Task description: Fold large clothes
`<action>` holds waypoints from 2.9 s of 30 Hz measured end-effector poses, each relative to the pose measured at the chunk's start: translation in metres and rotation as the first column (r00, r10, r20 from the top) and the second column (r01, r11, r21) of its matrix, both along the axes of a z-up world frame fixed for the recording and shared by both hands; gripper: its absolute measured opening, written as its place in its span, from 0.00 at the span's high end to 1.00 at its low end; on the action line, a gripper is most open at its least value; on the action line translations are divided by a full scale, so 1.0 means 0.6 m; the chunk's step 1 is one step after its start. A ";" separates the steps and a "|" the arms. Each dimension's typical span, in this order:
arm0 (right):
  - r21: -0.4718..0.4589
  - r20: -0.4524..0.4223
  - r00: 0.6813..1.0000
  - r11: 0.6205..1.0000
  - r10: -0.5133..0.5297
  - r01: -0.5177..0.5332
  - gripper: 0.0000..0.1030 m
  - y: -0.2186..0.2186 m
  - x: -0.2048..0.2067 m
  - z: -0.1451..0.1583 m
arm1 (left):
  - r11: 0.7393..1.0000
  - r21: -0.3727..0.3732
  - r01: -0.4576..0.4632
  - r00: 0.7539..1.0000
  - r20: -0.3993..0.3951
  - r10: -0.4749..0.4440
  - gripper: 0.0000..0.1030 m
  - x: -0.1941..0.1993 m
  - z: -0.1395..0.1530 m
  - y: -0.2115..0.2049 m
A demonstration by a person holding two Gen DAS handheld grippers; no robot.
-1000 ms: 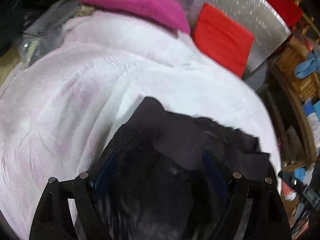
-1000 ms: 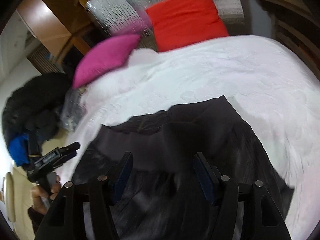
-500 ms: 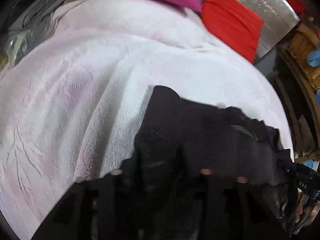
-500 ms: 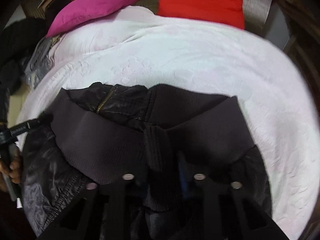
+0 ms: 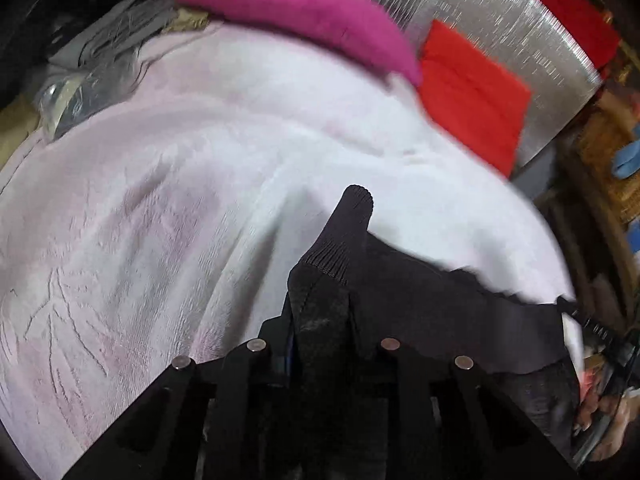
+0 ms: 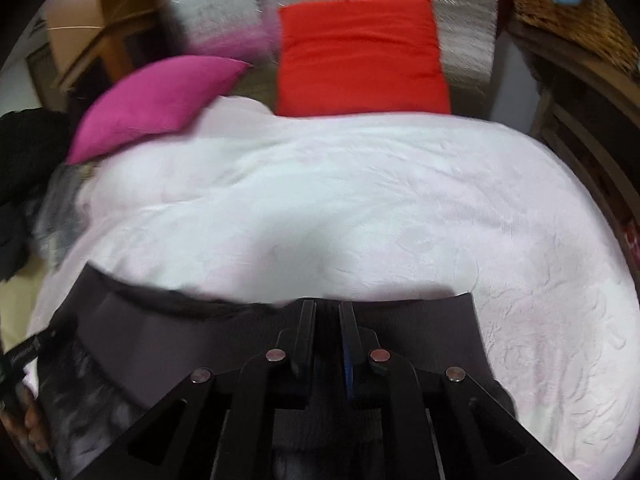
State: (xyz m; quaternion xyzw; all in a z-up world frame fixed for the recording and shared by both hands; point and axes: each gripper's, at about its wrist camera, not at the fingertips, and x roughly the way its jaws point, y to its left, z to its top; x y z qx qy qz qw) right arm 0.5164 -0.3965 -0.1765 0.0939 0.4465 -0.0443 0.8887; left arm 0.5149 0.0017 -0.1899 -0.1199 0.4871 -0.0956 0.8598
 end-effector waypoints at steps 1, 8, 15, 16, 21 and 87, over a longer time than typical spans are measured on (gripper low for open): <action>-0.023 -0.012 0.999 0.999 -0.033 0.032 0.89 -0.005 0.010 -0.020 | 1.000 0.014 -0.006 1.000 -0.026 0.006 0.77 0.005 -0.017 -0.002; 0.387 -0.057 0.986 0.907 -0.155 0.165 0.87 -0.131 -0.027 -0.052 | 0.999 0.033 -0.024 1.000 -0.012 0.025 0.66 -0.002 -0.009 -0.002; 0.301 0.079 0.995 0.953 -0.062 0.036 0.87 -0.130 -0.157 0.055 | 0.993 0.098 -0.066 0.994 0.092 0.057 0.43 -0.041 0.049 -0.002; 0.308 0.087 0.995 0.951 -0.048 0.019 0.87 -0.127 -0.186 0.063 | 0.992 0.104 -0.069 0.992 0.117 0.056 0.39 -0.048 0.059 -0.004; 0.370 0.142 0.990 0.928 -0.020 -0.035 0.85 -0.103 -0.302 0.075 | 0.990 0.137 0.022 0.975 0.215 -0.052 0.31 -0.130 0.107 -0.029; 0.251 0.019 0.994 0.963 -0.105 0.097 0.33 0.004 -0.235 0.002 | 0.893 0.448 0.050 0.953 0.245 -0.176 0.16 -0.268 0.045 -0.046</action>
